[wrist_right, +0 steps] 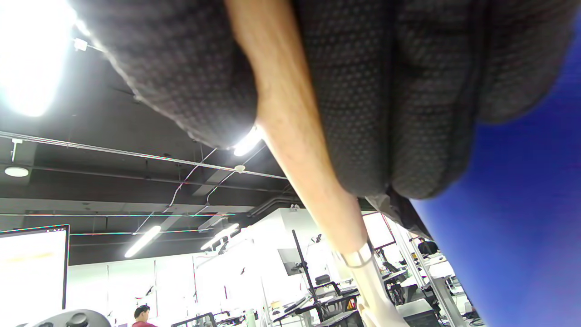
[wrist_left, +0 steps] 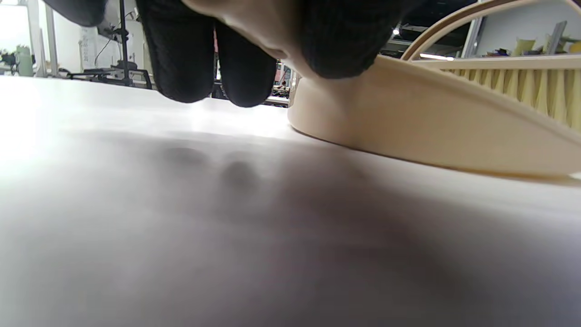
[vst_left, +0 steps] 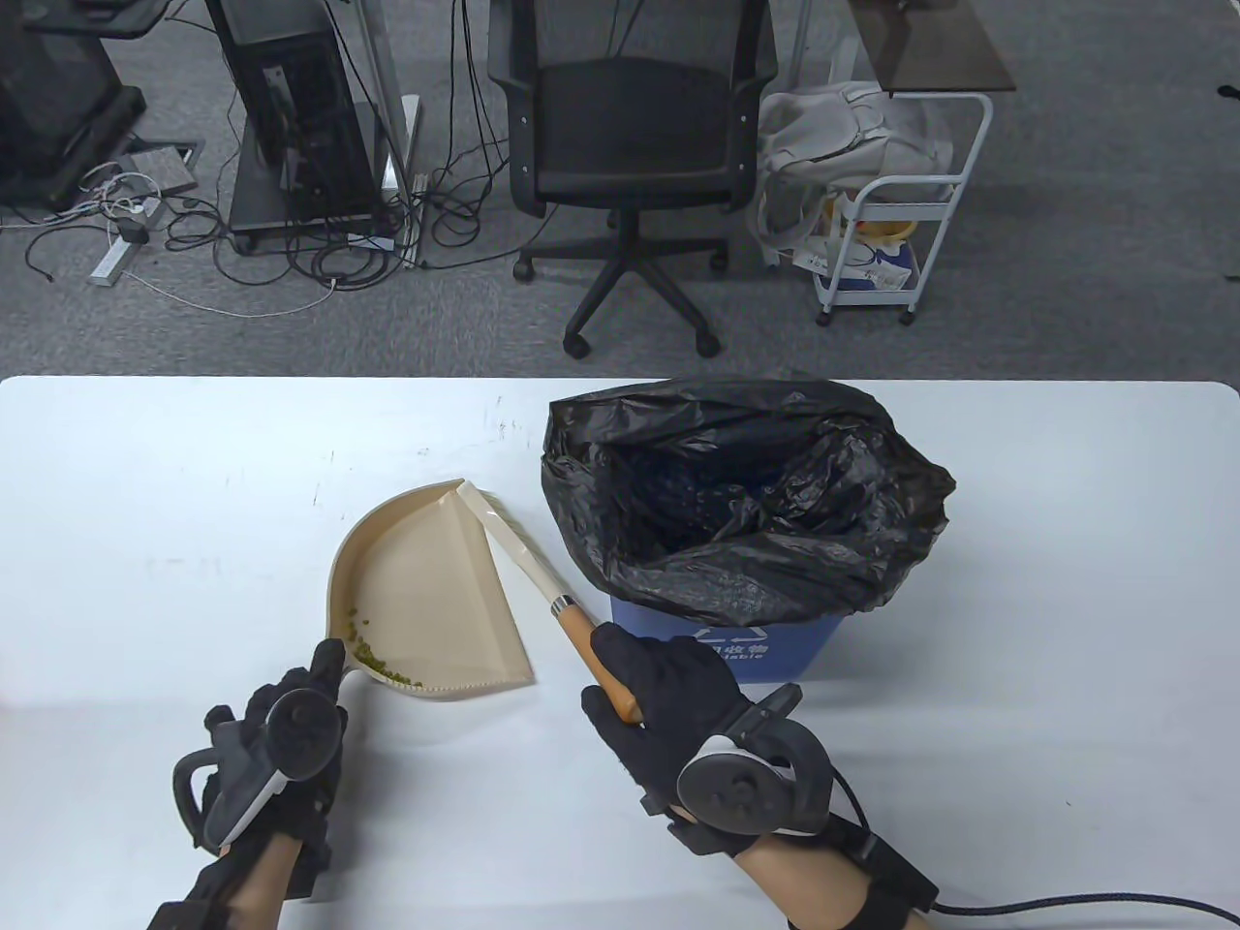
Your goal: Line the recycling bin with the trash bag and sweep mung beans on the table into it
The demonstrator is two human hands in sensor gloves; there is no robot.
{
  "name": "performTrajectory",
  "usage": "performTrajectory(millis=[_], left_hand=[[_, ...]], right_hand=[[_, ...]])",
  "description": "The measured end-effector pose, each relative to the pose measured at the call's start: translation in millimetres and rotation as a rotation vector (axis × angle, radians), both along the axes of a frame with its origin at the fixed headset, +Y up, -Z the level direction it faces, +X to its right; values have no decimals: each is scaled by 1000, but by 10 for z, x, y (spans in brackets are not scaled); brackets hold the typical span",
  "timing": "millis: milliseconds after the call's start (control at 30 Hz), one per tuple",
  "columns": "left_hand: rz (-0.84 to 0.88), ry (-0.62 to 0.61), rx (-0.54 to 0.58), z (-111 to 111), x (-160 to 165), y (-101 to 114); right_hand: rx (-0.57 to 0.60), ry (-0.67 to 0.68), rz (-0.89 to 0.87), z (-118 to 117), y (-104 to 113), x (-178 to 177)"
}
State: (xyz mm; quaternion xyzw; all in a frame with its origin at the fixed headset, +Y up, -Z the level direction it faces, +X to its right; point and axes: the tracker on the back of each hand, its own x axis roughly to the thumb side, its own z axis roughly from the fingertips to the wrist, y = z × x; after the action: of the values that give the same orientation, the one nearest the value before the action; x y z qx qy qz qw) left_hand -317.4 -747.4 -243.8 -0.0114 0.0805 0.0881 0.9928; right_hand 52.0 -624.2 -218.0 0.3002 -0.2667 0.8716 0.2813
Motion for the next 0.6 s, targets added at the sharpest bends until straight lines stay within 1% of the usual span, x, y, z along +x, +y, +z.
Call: performTrajectory(millis=[33,100,400,600], left_hand=[[51,18,-5,-4,-12,-1],[93,37,-6,-7,-27,-10],[194,76,-10,-3,-108,13],[206,92,12,13,-124,65]], right_hand=[[0,-1,0,1,0,1],[0,-3,-2,2,3,7],[-7,-16,-18,-10,12,56],[-7,-21,-21,-3,13,76]])
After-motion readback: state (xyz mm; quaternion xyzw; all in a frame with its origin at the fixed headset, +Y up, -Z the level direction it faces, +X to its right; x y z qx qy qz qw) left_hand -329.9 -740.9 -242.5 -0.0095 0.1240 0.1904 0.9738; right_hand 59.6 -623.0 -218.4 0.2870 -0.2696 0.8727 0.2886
